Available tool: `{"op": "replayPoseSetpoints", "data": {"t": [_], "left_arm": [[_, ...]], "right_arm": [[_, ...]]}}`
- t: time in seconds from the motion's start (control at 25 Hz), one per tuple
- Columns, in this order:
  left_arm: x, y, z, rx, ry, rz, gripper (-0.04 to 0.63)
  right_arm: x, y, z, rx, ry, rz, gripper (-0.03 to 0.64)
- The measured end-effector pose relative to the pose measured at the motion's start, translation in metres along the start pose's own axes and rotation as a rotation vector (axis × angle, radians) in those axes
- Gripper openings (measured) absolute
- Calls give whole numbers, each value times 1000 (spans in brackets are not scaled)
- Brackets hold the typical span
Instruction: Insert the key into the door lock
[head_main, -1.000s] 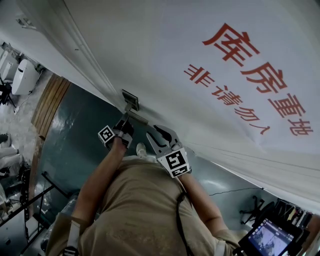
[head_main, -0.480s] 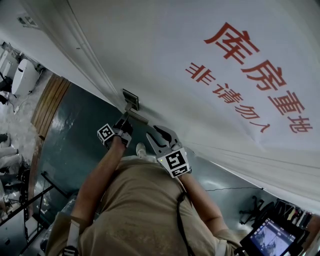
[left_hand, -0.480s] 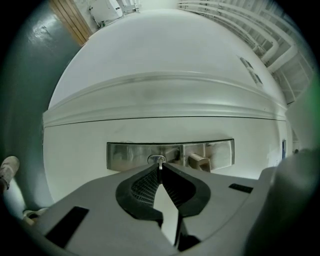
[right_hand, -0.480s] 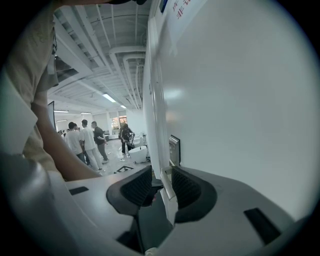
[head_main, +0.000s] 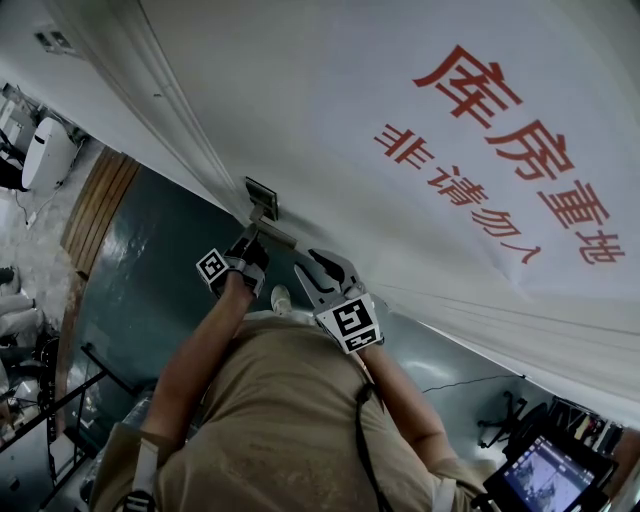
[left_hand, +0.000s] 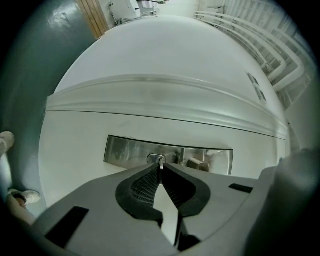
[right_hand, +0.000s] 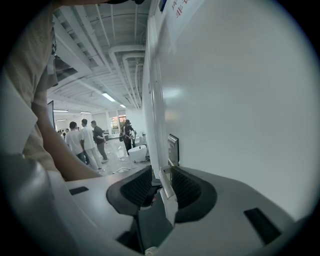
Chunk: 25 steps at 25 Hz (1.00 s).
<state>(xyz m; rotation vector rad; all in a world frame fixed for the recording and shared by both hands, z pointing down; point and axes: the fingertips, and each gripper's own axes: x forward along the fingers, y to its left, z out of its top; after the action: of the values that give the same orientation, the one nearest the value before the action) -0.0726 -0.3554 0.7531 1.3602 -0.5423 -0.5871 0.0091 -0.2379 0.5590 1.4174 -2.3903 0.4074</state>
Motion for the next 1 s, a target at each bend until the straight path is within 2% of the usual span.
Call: {"op": "replayPoseSetpoints", "data": {"t": [0.16, 0.28, 0.52, 1.0], "left_arm": [[0, 2, 1, 1, -2, 9, 32], [0, 1, 3, 4, 1, -13, 32], [5, 1, 1, 63, 33, 8, 32], [5, 1, 1, 52, 23, -16, 32]], "right_arm": [[1, -4, -1, -8, -4, -3, 135], [1, -5, 2, -5, -2, -3, 135], [1, -8, 1, -2, 5, -8, 135], [4, -13, 2, 3, 4, -2, 135]]}}
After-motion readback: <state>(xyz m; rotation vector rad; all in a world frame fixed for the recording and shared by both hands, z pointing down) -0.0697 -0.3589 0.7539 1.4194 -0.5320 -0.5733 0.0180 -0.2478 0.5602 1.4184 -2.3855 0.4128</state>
